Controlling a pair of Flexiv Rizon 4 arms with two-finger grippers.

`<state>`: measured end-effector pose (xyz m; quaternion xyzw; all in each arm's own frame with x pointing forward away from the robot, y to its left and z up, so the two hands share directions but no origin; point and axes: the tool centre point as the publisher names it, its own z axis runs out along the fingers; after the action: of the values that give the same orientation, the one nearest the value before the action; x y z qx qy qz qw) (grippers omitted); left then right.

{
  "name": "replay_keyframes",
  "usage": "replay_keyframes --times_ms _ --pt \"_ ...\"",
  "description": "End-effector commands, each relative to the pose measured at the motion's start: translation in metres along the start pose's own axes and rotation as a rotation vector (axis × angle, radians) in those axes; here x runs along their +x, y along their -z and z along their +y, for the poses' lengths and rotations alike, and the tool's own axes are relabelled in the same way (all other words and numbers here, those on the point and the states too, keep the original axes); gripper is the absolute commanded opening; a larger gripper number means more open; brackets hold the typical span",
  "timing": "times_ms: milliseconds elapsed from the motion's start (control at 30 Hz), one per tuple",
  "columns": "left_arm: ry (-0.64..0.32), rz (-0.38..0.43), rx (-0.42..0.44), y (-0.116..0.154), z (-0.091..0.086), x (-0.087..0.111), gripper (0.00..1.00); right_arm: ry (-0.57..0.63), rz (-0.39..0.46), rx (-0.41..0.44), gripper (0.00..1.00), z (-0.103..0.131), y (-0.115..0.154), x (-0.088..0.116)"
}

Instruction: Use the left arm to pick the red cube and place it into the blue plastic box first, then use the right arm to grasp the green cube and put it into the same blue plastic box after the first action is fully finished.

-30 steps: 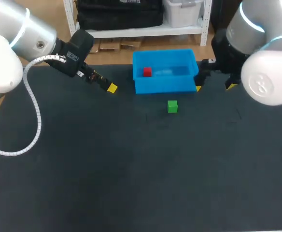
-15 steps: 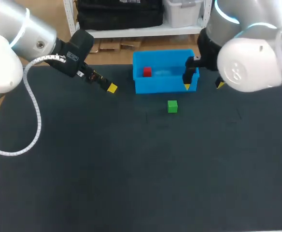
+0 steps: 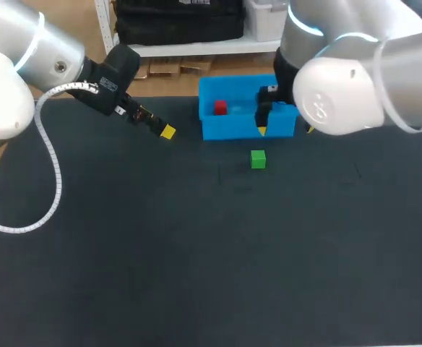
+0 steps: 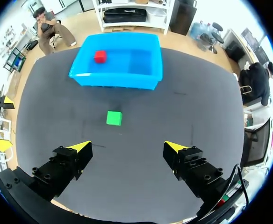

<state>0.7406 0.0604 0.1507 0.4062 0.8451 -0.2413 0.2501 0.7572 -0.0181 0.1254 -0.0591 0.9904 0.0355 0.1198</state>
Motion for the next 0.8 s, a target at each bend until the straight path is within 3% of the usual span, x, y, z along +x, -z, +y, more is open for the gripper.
replay_keyframes --times_ms 33,800 --pt "-0.003 -0.006 0.001 0.0 0.0 0.002 1.0 -0.001 0.016 0.02 1.0 0.011 -0.004 -0.006" --pt "-0.003 -0.006 0.001 0.0 0.0 0.002 1.0 -0.064 0.093 0.066 1.0 0.041 -0.04 -0.022"
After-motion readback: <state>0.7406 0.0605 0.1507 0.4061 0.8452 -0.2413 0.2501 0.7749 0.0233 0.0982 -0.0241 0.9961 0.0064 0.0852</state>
